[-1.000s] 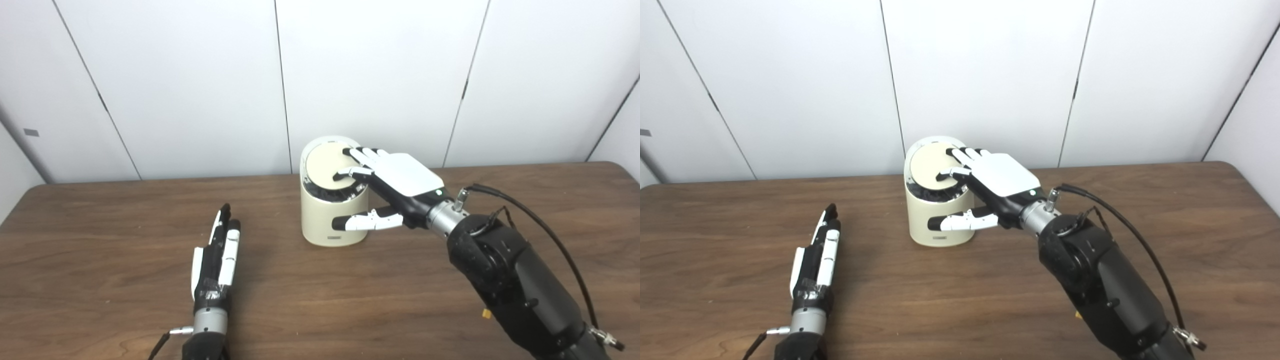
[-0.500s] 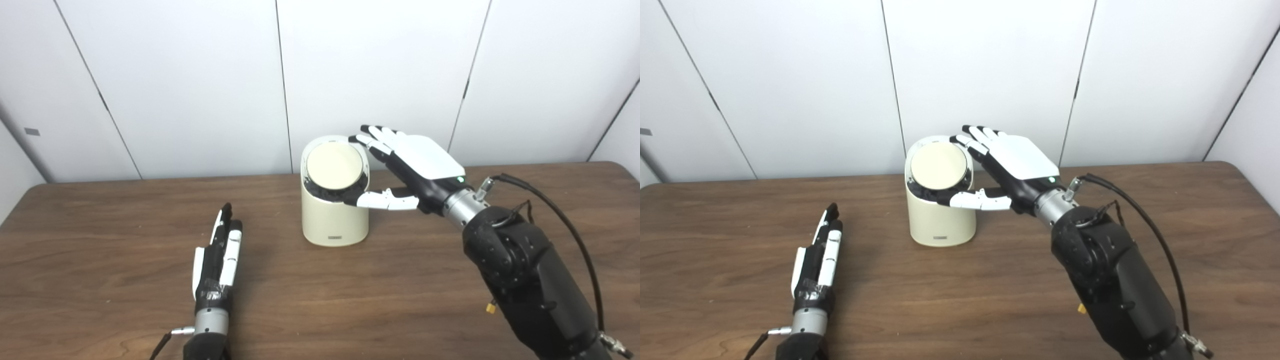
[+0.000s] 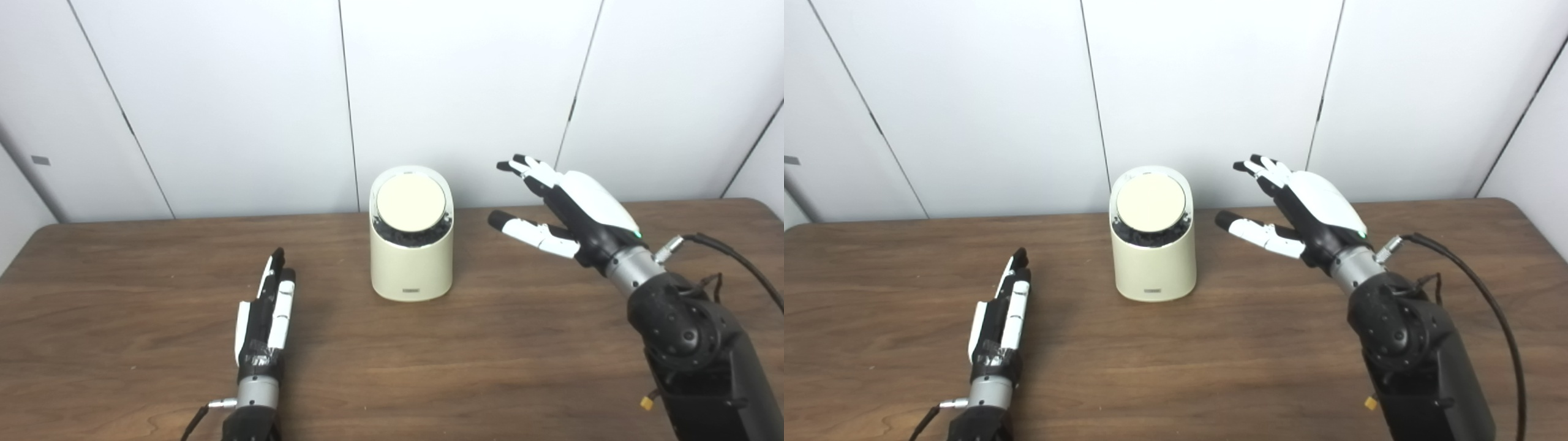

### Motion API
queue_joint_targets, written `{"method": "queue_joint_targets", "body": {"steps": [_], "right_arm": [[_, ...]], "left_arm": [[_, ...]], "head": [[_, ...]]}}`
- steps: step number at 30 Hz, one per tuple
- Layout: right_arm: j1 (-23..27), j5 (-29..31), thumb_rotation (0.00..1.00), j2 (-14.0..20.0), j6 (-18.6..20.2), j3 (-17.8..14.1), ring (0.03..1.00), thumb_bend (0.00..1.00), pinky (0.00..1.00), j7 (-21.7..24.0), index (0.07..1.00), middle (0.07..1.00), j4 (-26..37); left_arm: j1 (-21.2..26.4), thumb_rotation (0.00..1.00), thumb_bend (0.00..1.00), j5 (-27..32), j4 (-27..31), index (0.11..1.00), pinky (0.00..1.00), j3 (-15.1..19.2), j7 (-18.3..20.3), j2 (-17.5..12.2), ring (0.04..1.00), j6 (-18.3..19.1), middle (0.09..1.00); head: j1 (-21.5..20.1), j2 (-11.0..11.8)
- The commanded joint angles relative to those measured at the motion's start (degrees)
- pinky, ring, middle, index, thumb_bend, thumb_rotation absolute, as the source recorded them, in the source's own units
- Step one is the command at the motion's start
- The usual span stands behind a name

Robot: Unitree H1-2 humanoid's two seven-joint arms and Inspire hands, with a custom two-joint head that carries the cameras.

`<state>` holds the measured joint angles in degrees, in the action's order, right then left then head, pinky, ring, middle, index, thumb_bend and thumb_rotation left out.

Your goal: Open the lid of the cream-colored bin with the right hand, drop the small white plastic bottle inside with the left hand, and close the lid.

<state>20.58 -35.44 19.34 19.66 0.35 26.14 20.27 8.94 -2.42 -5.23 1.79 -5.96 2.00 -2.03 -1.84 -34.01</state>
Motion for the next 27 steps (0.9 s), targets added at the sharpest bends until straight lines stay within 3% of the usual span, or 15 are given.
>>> {"method": "queue_joint_targets", "body": {"steps": [1, 5, 8, 14, 18, 23, 27], "right_arm": [[0.47, 4.05, 1.00, -0.12, -0.12, -1.91, 0.986, 0.53, 0.94, -2.34, 0.910, 0.978, 0.16], [-2.58, 12.82, 1.00, -3.05, 2.89, -5.47, 0.951, 0.55, 0.89, -3.62, 0.904, 0.960, -0.94], [-3.59, 18.12, 1.00, -6.13, 7.02, -8.22, 0.972, 0.57, 0.94, -3.14, 0.908, 0.967, -0.55], [-5.43, 30.19, 1.00, -14.34, 7.12, -14.30, 1.000, 0.56, 1.00, -6.92, 0.923, 0.989, -3.89], [-7.43, 33.32, 1.00, -15.82, 2.13, -13.62, 0.995, 0.60, 1.00, -10.04, 0.934, 0.976, -6.31], [-9.14, 34.23, 1.00, -15.85, -3.14, -11.61, 0.997, 0.57, 1.00, -13.08, 0.948, 0.976, -8.07], [-11.57, 32.63, 1.00, -15.75, -9.81, -10.04, 0.961, 0.48, 0.98, -16.72, 0.926, 0.948, -10.12]], "left_arm": [[0.68, 0.90, 0.52, 0.61, 1.18, 1.000, 1.00, 0.08, 0.70, -0.17, 1.000, 0.84, 1.000], [0.12, 0.90, 0.51, 1.28, 2.37, 1.000, 1.00, 0.11, 0.93, -0.28, 1.000, 1.96, 1.000], [-0.30, 0.93, 0.51, 1.62, 3.78, 1.000, 1.00, 0.09, 1.35, -0.72, 1.000, 3.68, 1.000], [-0.93, 0.96, 0.49, 3.94, 5.92, 1.000, 1.00, 0.89, 3.00, -1.12, 1.000, 5.66, 1.000], [-1.89, 0.97, 0.49, 7.03, 7.37, 1.000, 1.00, 1.12, 5.06, -1.54, 1.000, 7.13, 1.000], [-3.97, 0.98, 0.48, 7.84, 9.80, 1.000, 1.00, 0.55, 6.53, -2.46, 1.000, 7.30, 1.000], [-6.12, 0.95, 0.46, 8.64, 9.59, 1.000, 1.00, 1.83, 6.55, -2.56, 1.000, 3.30, 1.000]], "head": [[-0.01, -0.11], [-0.21, -0.61], [-0.50, -1.00], [-0.20, -1.68], [0.02, -1.94], [0.60, -2.30], [1.56, -2.67]]}}
